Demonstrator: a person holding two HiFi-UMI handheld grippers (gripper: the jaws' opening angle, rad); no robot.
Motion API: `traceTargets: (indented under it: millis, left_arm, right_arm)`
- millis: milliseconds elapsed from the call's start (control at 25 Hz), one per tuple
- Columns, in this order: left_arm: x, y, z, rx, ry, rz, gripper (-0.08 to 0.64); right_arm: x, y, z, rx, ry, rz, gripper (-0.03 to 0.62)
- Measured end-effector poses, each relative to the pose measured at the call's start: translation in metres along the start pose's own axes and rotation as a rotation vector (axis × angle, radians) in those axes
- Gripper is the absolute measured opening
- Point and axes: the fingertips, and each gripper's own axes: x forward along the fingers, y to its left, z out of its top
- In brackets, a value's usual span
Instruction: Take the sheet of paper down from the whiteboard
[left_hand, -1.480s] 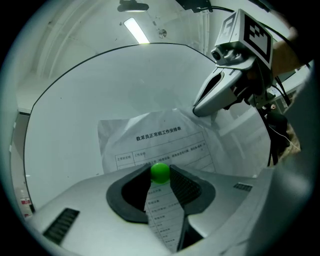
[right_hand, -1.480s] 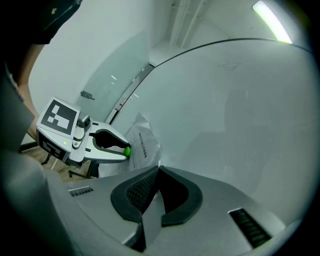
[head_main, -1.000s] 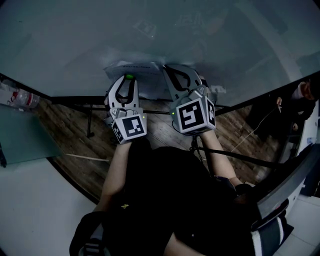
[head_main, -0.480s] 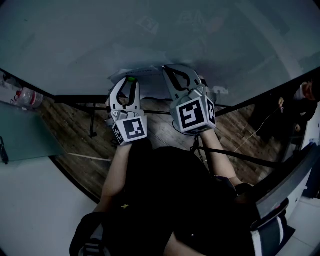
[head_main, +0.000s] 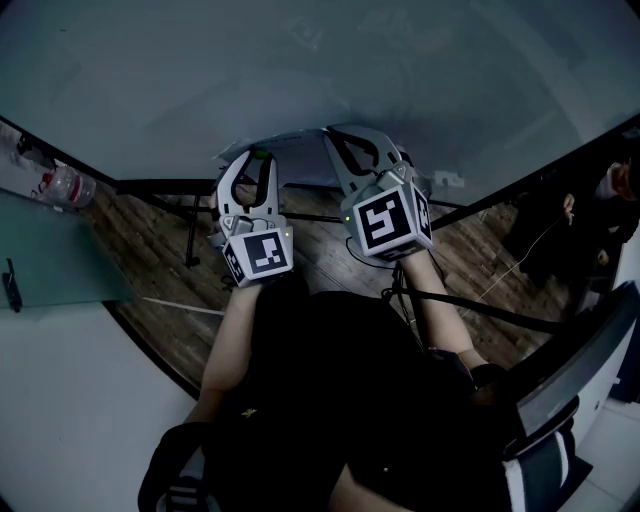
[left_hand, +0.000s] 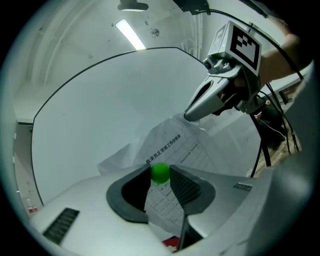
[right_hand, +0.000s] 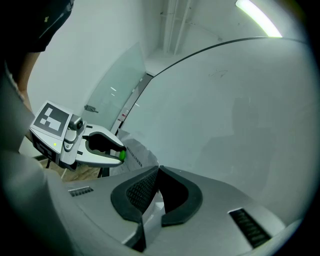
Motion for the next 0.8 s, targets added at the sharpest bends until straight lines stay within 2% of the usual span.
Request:
traceTargets:
  millis: [800]
  left_arm:
    - [-0.046,-0.028,0.006,0.004,0.024,0.064,0.137]
  right_arm:
    - [-0.047,0.03,-0.003,0.004,-0.049,0.064,0.014]
